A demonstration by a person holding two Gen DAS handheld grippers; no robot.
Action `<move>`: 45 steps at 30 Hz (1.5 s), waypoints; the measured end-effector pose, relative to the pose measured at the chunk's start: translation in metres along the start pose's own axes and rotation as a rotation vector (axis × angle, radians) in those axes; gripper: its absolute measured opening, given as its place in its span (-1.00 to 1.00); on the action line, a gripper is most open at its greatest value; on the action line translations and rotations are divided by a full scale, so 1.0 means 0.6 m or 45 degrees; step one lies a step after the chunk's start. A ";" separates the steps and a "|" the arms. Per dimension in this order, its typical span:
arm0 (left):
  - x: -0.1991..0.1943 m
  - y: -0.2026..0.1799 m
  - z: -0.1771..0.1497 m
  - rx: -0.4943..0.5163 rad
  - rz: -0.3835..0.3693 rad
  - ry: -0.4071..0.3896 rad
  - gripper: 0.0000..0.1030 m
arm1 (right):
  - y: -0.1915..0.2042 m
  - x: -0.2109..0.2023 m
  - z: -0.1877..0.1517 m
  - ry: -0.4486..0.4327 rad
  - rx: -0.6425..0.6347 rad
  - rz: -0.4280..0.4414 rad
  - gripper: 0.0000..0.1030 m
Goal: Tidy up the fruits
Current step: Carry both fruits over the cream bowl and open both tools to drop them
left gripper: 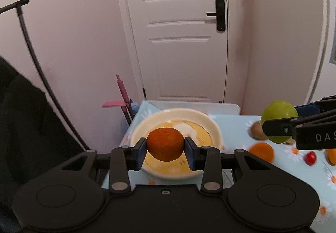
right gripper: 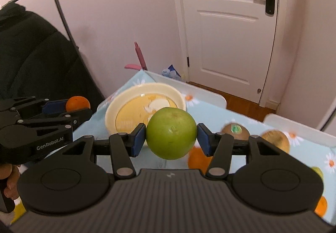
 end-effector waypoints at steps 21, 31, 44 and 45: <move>0.289 0.026 0.082 0.220 -0.186 0.119 -0.17 | -0.009 0.248 0.124 0.099 0.166 -0.129 0.32; 0.346 0.005 0.075 0.282 -0.229 0.180 -0.11 | -0.033 0.270 0.114 0.151 0.198 -0.159 0.32; 0.270 0.051 0.052 0.183 -0.174 0.197 0.94 | -0.015 0.282 0.123 0.173 0.082 -0.054 0.32; 0.265 0.055 0.048 0.170 -0.163 0.208 0.96 | -0.011 0.285 0.123 0.179 0.068 -0.044 0.32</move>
Point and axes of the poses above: each gripper's, at about its wrist camera, not at the fingertips, and x roughly the way its jaws point, y to its left, z to its top, the point moved 5 cm from there along x, roughly the way its jaws point, and after that the axes turned 9 degrees about y, right-handed, at the moved point
